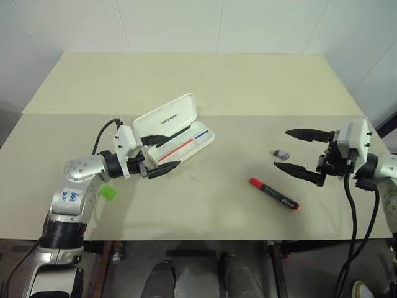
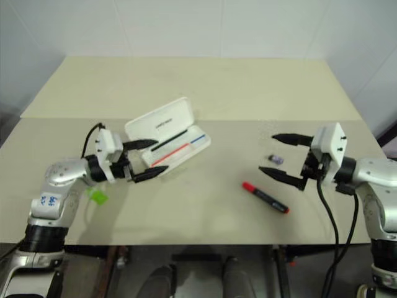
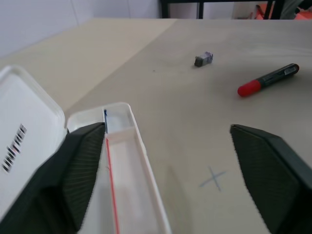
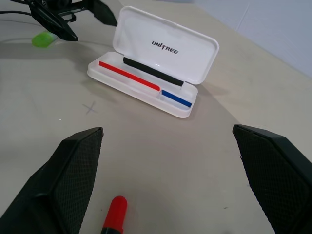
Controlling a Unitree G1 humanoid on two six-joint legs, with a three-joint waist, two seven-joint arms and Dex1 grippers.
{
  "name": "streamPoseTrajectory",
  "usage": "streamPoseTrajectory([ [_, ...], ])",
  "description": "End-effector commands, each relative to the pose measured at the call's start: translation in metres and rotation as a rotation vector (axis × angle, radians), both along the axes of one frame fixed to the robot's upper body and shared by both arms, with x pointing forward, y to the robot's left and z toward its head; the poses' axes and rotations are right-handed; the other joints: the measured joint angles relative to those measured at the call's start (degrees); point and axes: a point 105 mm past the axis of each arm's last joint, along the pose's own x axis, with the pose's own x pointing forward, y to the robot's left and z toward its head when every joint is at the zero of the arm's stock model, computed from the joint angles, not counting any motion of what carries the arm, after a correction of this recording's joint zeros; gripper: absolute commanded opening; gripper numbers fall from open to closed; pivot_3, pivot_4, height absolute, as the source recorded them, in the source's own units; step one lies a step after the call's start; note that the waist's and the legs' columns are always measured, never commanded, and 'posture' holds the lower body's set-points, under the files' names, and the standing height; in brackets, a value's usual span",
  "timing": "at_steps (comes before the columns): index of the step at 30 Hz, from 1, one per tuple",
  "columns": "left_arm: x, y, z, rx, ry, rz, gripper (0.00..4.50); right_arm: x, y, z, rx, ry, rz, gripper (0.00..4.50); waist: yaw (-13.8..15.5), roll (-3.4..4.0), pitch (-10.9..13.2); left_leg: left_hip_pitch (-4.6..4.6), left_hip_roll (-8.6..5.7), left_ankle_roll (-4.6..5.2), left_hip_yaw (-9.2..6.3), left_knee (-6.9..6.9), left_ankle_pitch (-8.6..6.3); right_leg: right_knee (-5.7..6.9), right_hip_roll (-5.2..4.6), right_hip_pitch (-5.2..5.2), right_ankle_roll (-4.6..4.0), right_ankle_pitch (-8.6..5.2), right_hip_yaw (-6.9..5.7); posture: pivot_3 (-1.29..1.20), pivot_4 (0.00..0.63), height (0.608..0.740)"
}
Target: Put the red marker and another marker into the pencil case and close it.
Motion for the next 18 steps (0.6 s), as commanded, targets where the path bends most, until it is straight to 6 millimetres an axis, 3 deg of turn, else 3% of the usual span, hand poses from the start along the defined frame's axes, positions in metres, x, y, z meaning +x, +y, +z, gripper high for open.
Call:
streamPoseTrajectory([
  [1, -0.003, 0.003, 0.004, 0.008, -0.026, 0.048, 3.55, 0.000, 0.012, 0.009, 0.000, -0.057, 0.025, 4.50, 0.0, 0.00, 0.0, 0.01, 0.00, 0.00, 0.00, 0.00, 0.00, 0.02, -0.01, 0.00, 0.01, 0.00, 0.00, 0.00, 0.150, 0.740],
  [9, -0.001, -0.001, -0.027, 0.063, 0.059, 0.180, 3.55, -0.006, 0.031, 0.010, 0.045, -0.077, 0.060, 4.50, 0.1, 0.01, 0.0, 0.01, 0.00, 0.00, 0.00, 0.04, 0.00, 0.01, 0.00, 0.01, -0.02, -0.01, 0.00, 0.00, 0.150, 0.740],
  [18, 0.011, -0.008, -0.041, 0.121, 0.104, 0.201, 3.55, -0.018, 0.051, 0.018, 0.082, -0.117, 0.089, 4.50, 0.2, 0.00, 0.0, 0.00, -0.01, 0.00, 0.00, 0.04, 0.00, -0.01, 0.00, 0.02, -0.12, -0.06, 0.00, 0.00, 0.150, 0.740],
])
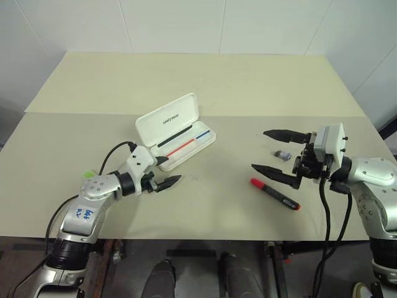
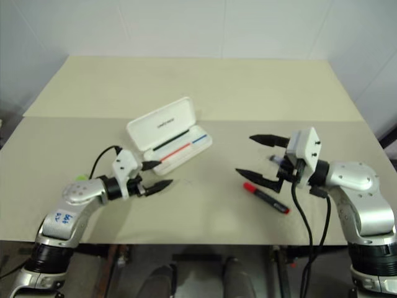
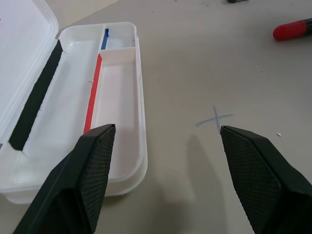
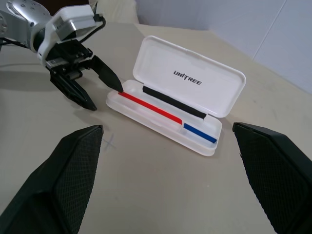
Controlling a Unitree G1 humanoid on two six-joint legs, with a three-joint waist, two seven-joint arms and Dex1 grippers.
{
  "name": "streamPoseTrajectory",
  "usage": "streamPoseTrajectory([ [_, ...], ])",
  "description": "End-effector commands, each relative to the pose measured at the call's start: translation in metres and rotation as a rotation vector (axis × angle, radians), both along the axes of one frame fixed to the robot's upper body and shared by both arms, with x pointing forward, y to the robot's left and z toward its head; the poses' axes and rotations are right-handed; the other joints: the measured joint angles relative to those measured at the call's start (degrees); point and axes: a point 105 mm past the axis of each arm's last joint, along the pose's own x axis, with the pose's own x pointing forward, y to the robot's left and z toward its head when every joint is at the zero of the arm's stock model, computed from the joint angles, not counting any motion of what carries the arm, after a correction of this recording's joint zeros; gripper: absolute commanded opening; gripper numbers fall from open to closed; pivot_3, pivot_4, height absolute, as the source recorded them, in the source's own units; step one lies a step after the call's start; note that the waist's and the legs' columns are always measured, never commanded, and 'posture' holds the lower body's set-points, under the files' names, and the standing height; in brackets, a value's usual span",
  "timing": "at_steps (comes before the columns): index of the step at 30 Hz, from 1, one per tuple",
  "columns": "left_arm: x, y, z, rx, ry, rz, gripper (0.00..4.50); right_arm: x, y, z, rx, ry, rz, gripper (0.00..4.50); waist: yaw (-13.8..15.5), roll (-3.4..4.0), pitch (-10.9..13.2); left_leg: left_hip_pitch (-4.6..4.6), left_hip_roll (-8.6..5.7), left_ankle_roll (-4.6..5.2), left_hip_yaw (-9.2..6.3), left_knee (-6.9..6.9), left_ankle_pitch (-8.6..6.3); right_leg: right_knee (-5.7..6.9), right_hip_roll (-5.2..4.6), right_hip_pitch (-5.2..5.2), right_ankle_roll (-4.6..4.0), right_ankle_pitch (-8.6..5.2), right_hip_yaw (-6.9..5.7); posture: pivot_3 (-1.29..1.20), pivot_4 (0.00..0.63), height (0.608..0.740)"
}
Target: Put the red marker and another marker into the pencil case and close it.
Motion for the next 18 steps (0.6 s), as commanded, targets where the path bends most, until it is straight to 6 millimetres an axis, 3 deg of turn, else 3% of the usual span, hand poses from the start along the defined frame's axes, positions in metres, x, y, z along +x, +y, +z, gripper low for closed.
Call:
streamPoseTrajectory([
  [1, 0.007, -0.005, 0.001, 0.026, -0.016, 0.001, 3.55, -0.010, 0.009, 0.014, 0.028, -0.058, 0.023, 4.50, 0.0, 0.00, 0.0, 0.00, 0.00, 0.00, 0.00, 0.00, 0.00, 0.00, 0.00, 0.00, 0.00, 0.00, 0.00, 0.00, 0.150, 0.740],
  [5, 0.014, -0.008, 0.000, 0.039, -0.014, 0.015, 3.55, -0.013, 0.010, 0.015, 0.033, -0.064, 0.022, 4.50, 0.0, 0.00, 0.0, 0.00, 0.00, 0.00, 0.00, -0.01, 0.00, -0.01, 0.00, 0.00, 0.01, 0.01, 0.00, 0.00, 0.150, 0.740],
  [14, 0.020, -0.010, -0.008, 0.077, 0.050, 0.020, 3.55, -0.024, 0.002, -0.004, -0.032, 0.033, 0.057, 4.50, -0.1, 0.00, 0.0, 0.01, 0.00, 0.00, 0.00, 0.00, 0.00, 0.00, 0.00, 0.00, 0.03, 0.01, 0.00, 0.00, 0.150, 0.740],
  [18, 0.021, -0.009, -0.008, 0.092, 0.058, 0.019, 2.32, -0.024, 0.000, -0.005, -0.046, 0.042, 0.060, 4.50, -0.1, 0.00, 0.0, 0.05, 0.00, 0.01, 0.00, 0.00, 0.00, 0.03, 0.01, 0.01, 0.01, 0.01, 0.00, 0.00, 0.150, 0.740],
])
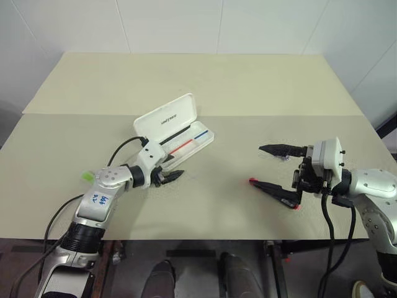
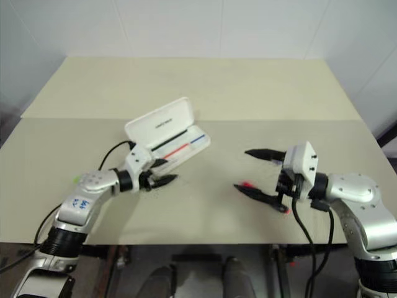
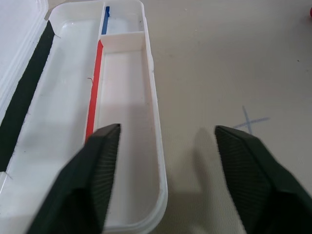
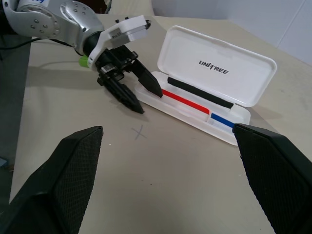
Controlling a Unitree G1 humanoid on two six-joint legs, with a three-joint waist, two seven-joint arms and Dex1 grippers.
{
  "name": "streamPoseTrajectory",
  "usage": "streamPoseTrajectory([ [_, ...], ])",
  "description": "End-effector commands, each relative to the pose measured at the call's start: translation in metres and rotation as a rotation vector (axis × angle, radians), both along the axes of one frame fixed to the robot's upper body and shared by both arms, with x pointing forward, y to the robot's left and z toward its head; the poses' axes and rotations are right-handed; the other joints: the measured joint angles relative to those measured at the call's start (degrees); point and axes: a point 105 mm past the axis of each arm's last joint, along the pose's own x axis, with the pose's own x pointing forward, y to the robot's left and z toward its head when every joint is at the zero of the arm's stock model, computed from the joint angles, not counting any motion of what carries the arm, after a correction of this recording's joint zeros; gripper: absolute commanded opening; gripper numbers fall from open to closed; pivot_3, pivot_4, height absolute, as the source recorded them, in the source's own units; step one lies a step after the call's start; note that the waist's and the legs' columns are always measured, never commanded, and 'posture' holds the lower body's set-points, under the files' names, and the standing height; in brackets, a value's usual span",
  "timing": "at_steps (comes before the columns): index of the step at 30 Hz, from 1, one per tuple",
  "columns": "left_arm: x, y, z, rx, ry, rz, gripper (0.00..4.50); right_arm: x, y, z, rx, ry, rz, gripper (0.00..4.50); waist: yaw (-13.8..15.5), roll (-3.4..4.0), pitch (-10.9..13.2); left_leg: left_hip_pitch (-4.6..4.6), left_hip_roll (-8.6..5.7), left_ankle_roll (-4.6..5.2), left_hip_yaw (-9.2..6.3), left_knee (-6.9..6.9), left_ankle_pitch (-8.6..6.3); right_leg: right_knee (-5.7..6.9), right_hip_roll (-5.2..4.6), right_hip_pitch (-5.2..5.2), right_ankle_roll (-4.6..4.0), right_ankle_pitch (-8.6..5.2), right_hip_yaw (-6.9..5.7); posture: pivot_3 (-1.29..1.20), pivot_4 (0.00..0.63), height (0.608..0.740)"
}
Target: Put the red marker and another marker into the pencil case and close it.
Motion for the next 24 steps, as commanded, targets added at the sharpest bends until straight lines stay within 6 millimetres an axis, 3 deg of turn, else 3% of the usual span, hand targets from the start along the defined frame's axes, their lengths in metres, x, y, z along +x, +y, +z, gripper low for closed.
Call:
streamPoseTrajectory([
  [1, 0.000, -0.001, 0.000, 0.027, 0.003, -0.010, 2.00, -0.003, -0.003, 0.011, -0.004, -0.041, 0.008, 4.50, 0.1, 0.00, 0.0, 0.00, 0.00, 0.00, 0.00, 0.00, 0.00, 0.00, 0.00, 0.00, 0.00, 0.00, 0.00, 0.00, 0.150, 0.740],
  [7, -0.009, -0.005, -0.003, 0.052, 0.059, -0.074, 0.02, -0.001, -0.004, 0.011, -0.003, -0.043, 0.008, 4.50, 0.1, 0.00, 0.0, -0.02, 0.00, 0.00, 0.00, 0.00, 0.00, -0.01, -0.01, 0.00, 0.01, 0.00, 0.00, 0.00, 0.150, 0.740],
  [15, -0.029, -0.005, 0.006, 0.063, 0.079, -0.204, 0.02, 0.002, -0.005, 0.010, -0.007, -0.041, 0.007, 4.50, 0.0, 0.00, 0.0, -0.02, 0.00, 0.00, 0.00, -0.03, -0.01, -0.02, 0.00, -0.01, 0.00, -0.01, 0.00, 0.00, 0.150, 0.740],
  [24, -0.059, 0.014, 0.015, 0.151, 0.060, -0.437, 0.02, 0.004, 0.000, 0.011, -0.006, -0.038, 0.015, 4.50, 0.0, 0.00, 0.0, -0.04, 0.00, 0.00, 0.00, -0.02, -0.02, -0.04, -0.02, -0.01, -0.31, -0.18, 0.00, 0.00, 0.150, 0.740],
])
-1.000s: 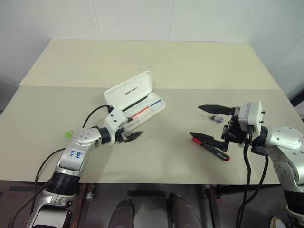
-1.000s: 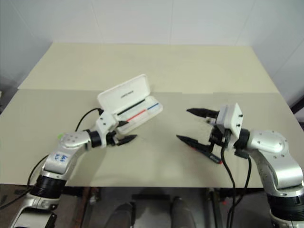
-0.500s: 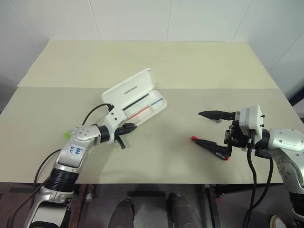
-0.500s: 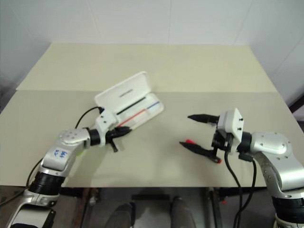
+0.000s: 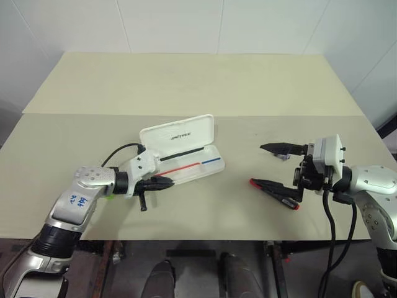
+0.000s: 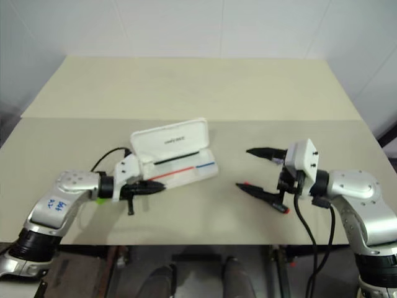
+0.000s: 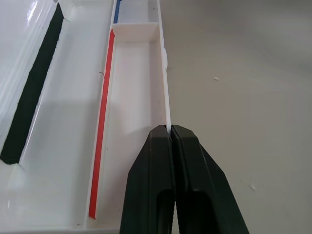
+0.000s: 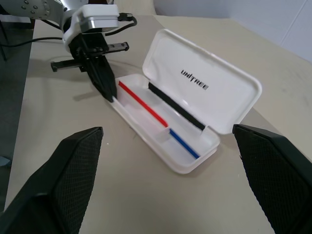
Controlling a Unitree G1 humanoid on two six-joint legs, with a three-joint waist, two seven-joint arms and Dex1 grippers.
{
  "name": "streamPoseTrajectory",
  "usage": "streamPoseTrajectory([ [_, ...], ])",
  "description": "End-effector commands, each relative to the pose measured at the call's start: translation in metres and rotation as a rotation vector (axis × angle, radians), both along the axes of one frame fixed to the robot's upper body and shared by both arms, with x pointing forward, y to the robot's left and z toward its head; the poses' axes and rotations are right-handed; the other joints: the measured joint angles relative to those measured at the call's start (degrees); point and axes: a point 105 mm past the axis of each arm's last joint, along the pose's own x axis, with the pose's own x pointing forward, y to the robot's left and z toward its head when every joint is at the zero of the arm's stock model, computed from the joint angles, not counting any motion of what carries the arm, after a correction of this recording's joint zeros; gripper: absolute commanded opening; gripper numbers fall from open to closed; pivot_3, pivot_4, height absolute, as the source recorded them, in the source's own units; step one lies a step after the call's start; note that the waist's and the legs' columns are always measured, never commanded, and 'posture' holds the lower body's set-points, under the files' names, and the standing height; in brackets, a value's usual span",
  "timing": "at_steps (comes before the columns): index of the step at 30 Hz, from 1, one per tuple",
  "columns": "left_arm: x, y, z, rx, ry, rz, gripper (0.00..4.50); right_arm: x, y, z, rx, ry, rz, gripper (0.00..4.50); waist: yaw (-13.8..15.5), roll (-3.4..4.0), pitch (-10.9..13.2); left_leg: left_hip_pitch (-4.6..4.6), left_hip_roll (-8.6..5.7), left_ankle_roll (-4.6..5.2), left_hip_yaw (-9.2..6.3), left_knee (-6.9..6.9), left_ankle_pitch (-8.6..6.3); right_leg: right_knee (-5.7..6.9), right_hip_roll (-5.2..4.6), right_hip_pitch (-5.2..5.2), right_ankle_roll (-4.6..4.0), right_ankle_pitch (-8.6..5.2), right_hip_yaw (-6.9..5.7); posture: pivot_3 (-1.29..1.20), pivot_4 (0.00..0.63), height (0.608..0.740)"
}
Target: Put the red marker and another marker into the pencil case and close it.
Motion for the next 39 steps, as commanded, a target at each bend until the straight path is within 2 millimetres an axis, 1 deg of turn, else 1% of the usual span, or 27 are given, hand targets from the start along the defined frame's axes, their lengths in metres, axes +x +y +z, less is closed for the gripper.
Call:
streamPoseTrajectory([
  [1, -0.014, -0.001, 0.010, 0.013, -0.041, -0.122, 0.02, -0.001, 0.003, 0.010, -0.004, -0.040, 0.013, 4.50, 0.0, 0.00, 0.0, 0.00, 0.00, 0.00, 0.00, 0.00, 0.00, -0.01, 0.00, 0.00, 0.00, 0.00, 0.00, 0.00, 0.150, 0.740],
  [6, -0.018, 0.006, 0.003, 0.043, -0.051, -0.169, 0.02, -0.002, 0.007, 0.011, 0.004, -0.043, 0.017, 4.50, 0.0, 0.00, 0.0, -0.01, 0.00, 0.00, 0.00, 0.00, 0.00, -0.01, 0.00, 0.00, -0.02, -0.01, 0.00, 0.00, 0.150, 0.740],
  [12, -0.010, 0.011, -0.002, 0.062, -0.082, -0.154, 0.02, -0.003, 0.009, 0.012, 0.013, -0.043, 0.012, 4.50, 0.0, 0.00, 0.0, -0.01, 0.00, 0.01, 0.00, 0.00, 0.00, 0.01, 0.00, 0.00, -0.02, -0.01, 0.00, 0.00, 0.150, 0.740],
  [15, -0.005, 0.010, -0.004, 0.063, -0.091, -0.148, 0.02, -0.004, 0.008, 0.011, 0.014, -0.043, 0.007, 4.50, 0.0, 0.00, 0.0, 0.00, 0.00, 0.02, 0.00, 0.01, 0.01, 0.02, 0.00, 0.00, -0.02, -0.01, 0.00, 0.00, 0.150, 0.740],
  [21, 0.005, 0.002, -0.004, 0.053, -0.122, -0.156, 0.02, -0.005, 0.005, 0.011, 0.017, -0.046, -0.003, 4.50, 0.2, 0.00, 0.0, 0.00, 0.00, 0.05, 0.00, 0.09, 0.03, 0.05, 0.00, 0.02, -0.01, 0.00, 0.00, 0.00, 0.150, 0.740],
  [25, 0.007, -0.001, -0.005, 0.055, -0.129, -0.181, 0.02, -0.005, 0.004, 0.010, 0.017, -0.044, -0.005, 4.50, 0.2, 0.00, 0.0, -0.01, 0.00, 0.06, 0.00, 0.20, 0.04, 0.05, 0.00, 0.05, -0.03, 0.02, 0.00, 0.00, 0.150, 0.740],
  [33, 0.010, 0.000, -0.005, 0.066, -0.131, -0.189, 0.02, -0.006, 0.002, 0.007, 0.019, -0.040, -0.010, 4.50, 0.2, 0.00, 0.0, -0.01, 0.00, 0.08, 0.00, 0.28, 0.06, 0.07, 0.00, 0.07, -0.07, 0.04, 0.01, 0.00, 0.150, 0.740],
  [37, 0.008, 0.000, -0.004, 0.027, -0.085, -0.184, 0.02, -0.006, 0.002, 0.006, 0.021, -0.038, -0.010, 4.50, 0.2, 0.00, 0.0, -0.01, 0.00, 0.08, 0.00, 0.32, 0.06, 0.10, 0.01, 0.08, -0.07, 0.04, 0.01, 0.00, 0.150, 0.740],
  [39, 0.005, -0.005, 0.002, -0.013, -0.102, -0.205, 0.44, -0.005, 0.002, 0.005, 0.023, -0.035, -0.010, 4.50, 0.1, 0.00, 0.0, -0.01, 0.00, 0.08, 0.00, 0.33, 0.06, 0.09, 0.01, 0.08, -0.07, 0.04, 0.02, 0.00, 0.150, 0.740],
])
